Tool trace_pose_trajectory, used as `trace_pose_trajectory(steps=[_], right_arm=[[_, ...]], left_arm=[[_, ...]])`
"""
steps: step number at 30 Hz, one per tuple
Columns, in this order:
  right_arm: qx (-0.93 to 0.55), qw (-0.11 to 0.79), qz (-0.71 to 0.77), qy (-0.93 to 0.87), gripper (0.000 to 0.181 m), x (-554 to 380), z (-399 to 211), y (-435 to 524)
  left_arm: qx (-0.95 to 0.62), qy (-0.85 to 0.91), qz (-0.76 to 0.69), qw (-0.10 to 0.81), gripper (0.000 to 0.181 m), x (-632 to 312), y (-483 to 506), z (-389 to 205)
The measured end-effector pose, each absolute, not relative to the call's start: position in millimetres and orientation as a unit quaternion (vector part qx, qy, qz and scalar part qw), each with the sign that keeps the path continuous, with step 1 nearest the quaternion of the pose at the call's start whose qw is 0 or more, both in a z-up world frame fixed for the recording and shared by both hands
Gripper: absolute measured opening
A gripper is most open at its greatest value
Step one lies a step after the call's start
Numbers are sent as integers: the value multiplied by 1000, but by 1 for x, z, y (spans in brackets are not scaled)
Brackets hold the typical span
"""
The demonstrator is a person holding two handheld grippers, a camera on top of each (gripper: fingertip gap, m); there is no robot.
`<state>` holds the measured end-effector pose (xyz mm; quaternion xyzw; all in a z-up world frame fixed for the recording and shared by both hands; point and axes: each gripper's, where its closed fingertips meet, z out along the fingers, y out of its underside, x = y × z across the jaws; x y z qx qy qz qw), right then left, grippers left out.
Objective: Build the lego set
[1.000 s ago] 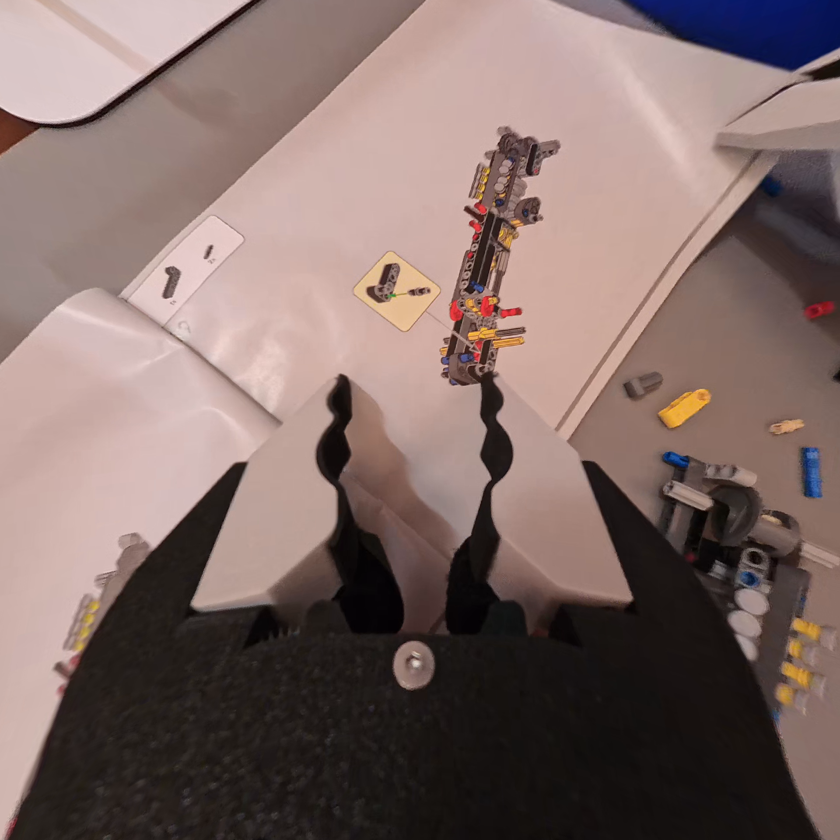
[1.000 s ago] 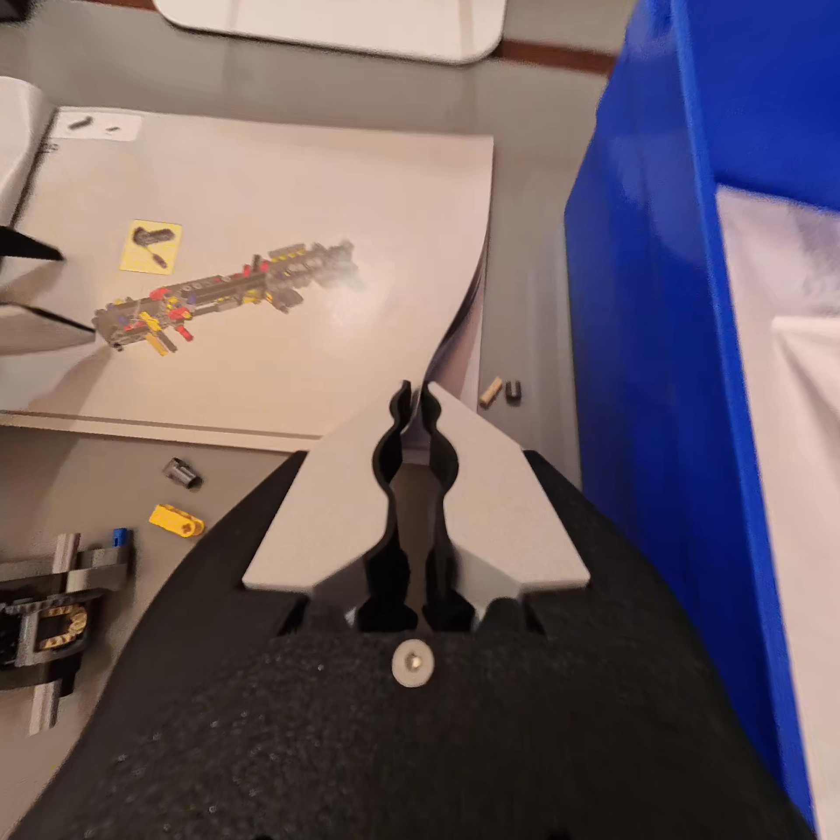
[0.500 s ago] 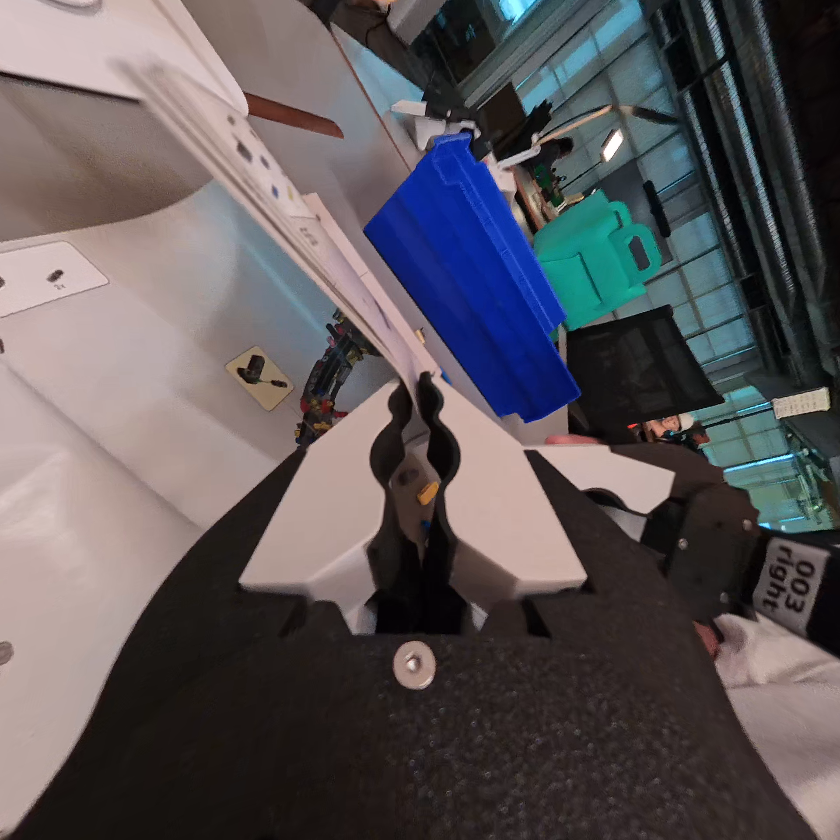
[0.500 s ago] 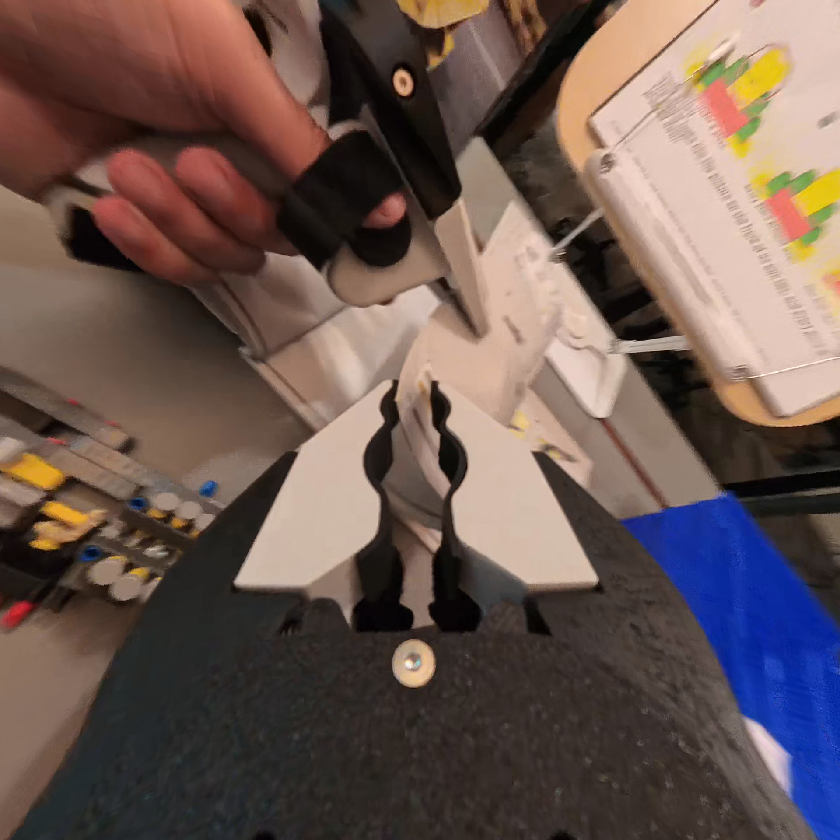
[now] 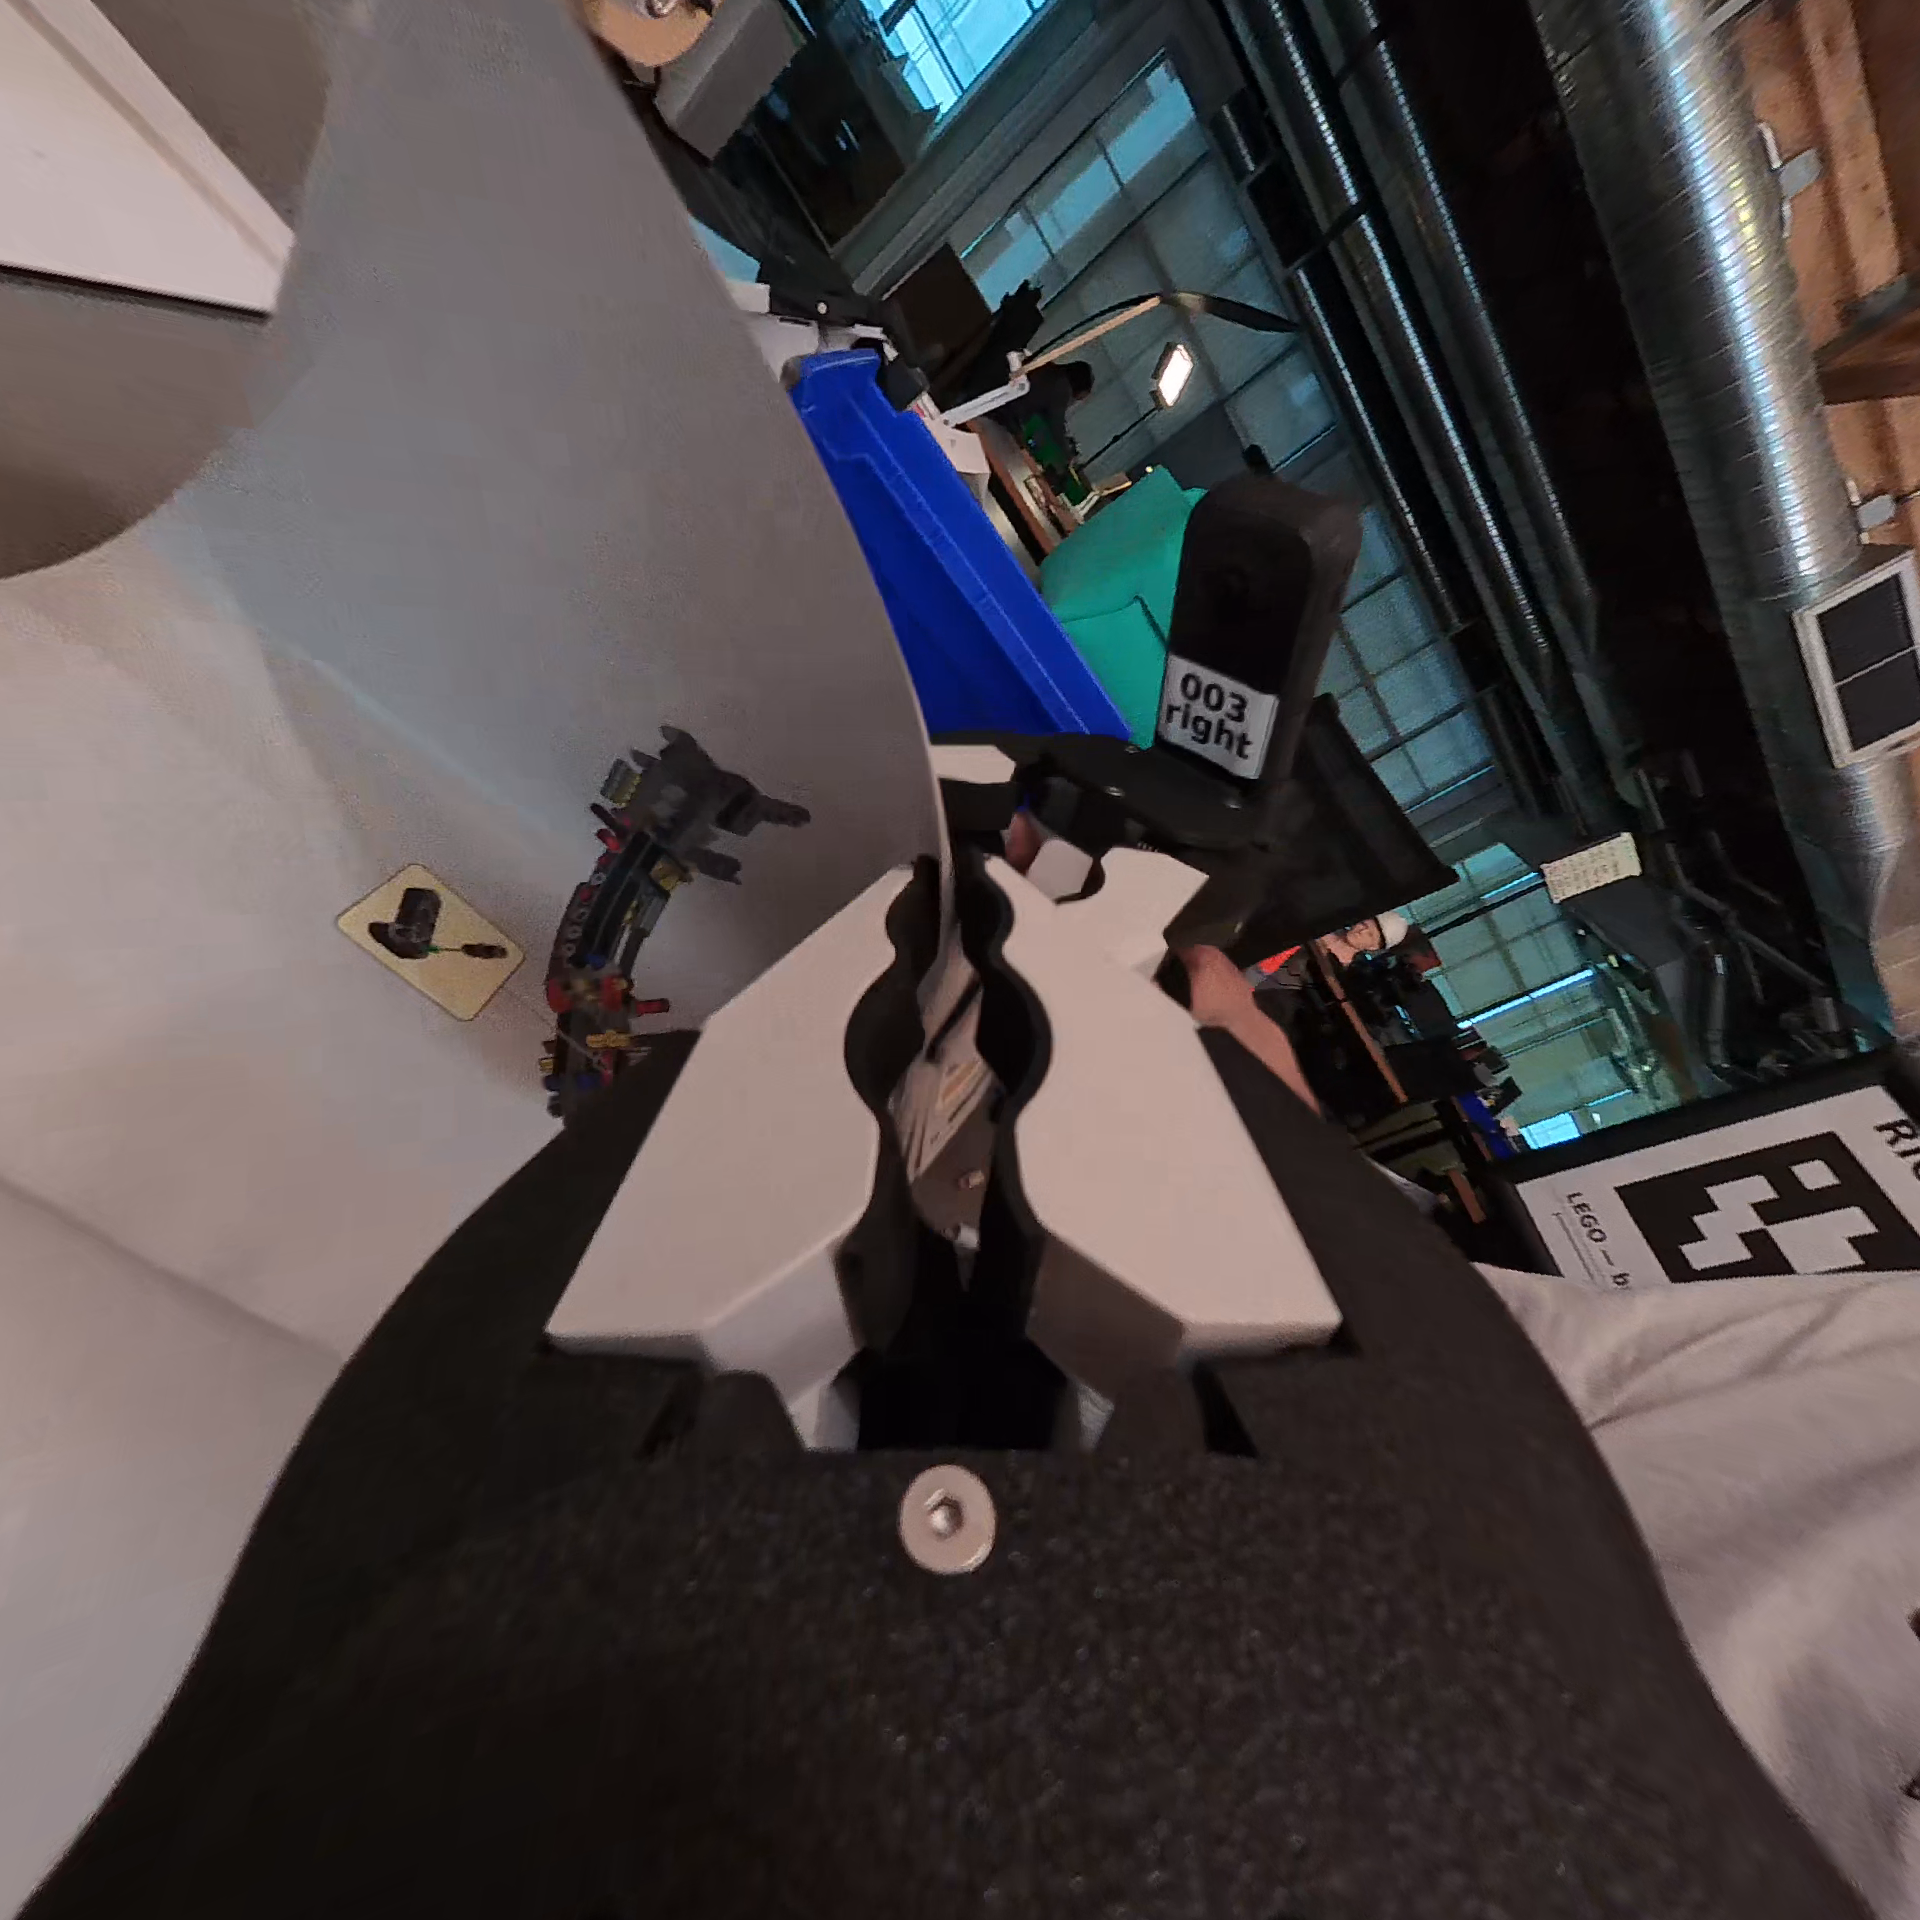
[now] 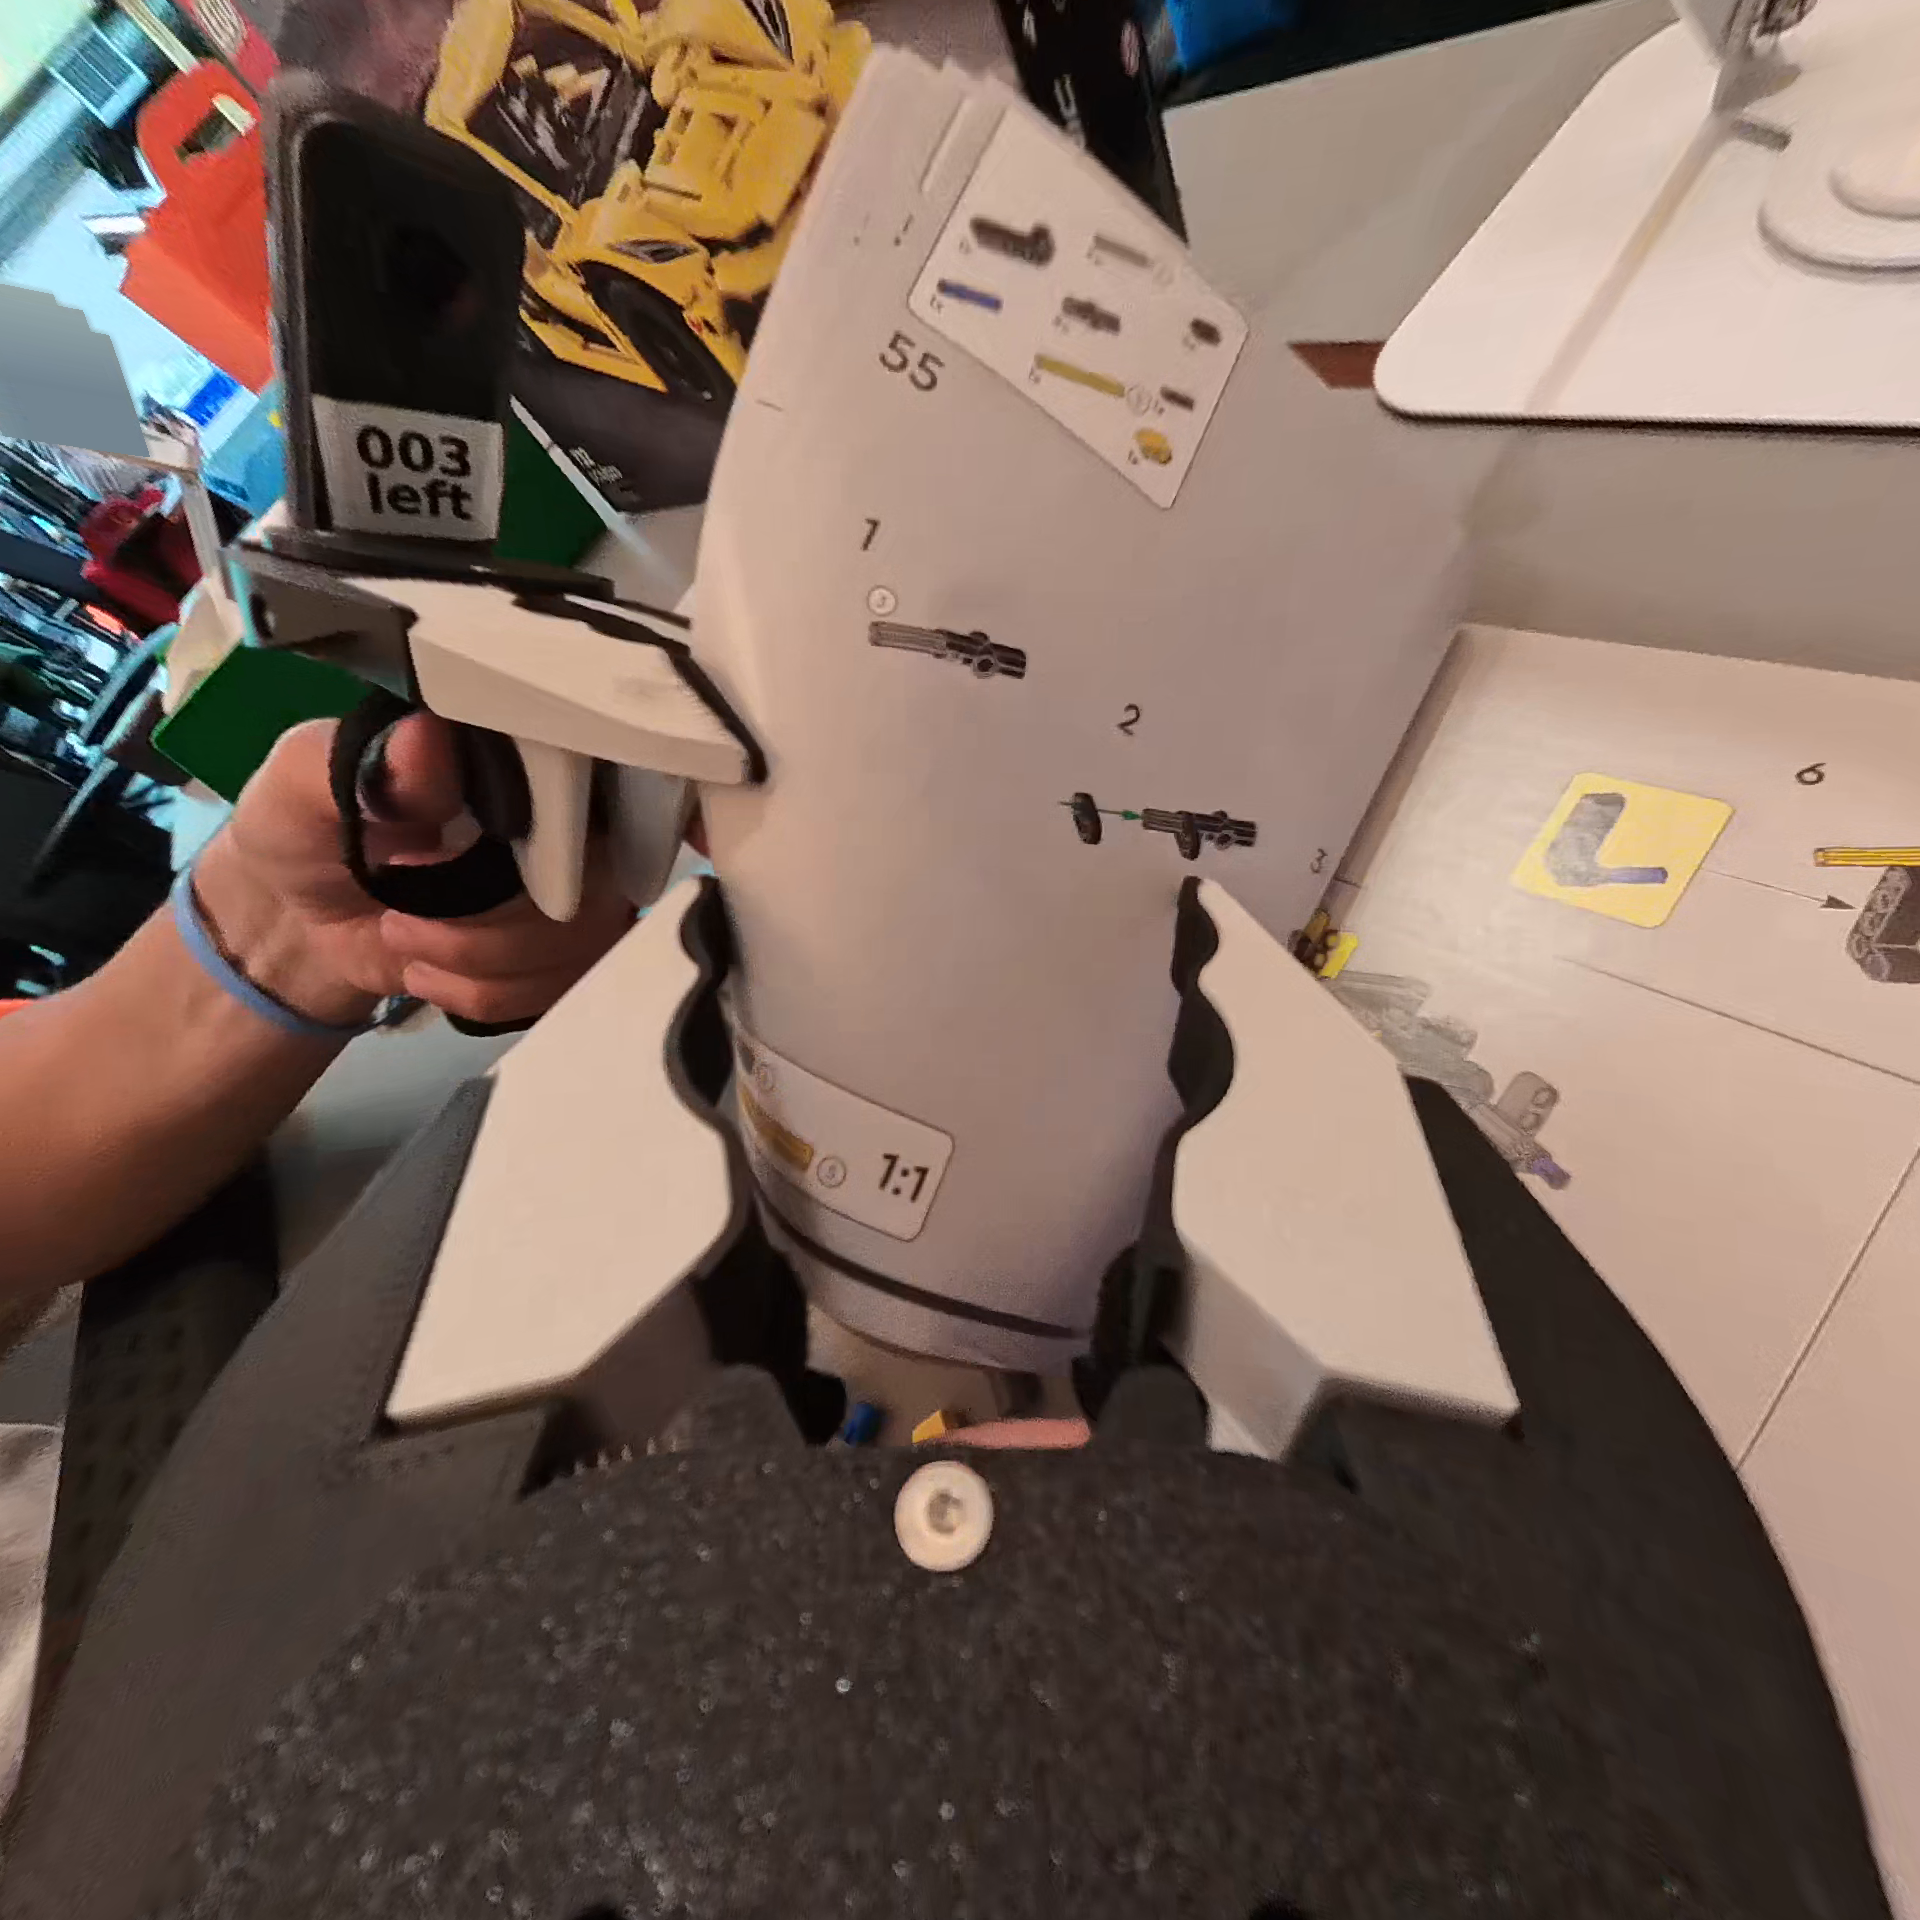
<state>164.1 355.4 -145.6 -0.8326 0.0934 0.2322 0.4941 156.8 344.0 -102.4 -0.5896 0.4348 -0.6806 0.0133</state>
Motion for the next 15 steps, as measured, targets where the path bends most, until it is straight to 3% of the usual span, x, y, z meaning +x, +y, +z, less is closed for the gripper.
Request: trace_pose_trajectory(steps=[15], right_arm=[[-803, 515, 277, 112, 74, 181, -142, 344]], left_arm=[[-573, 448, -686, 6, 1, 150, 346, -105]])
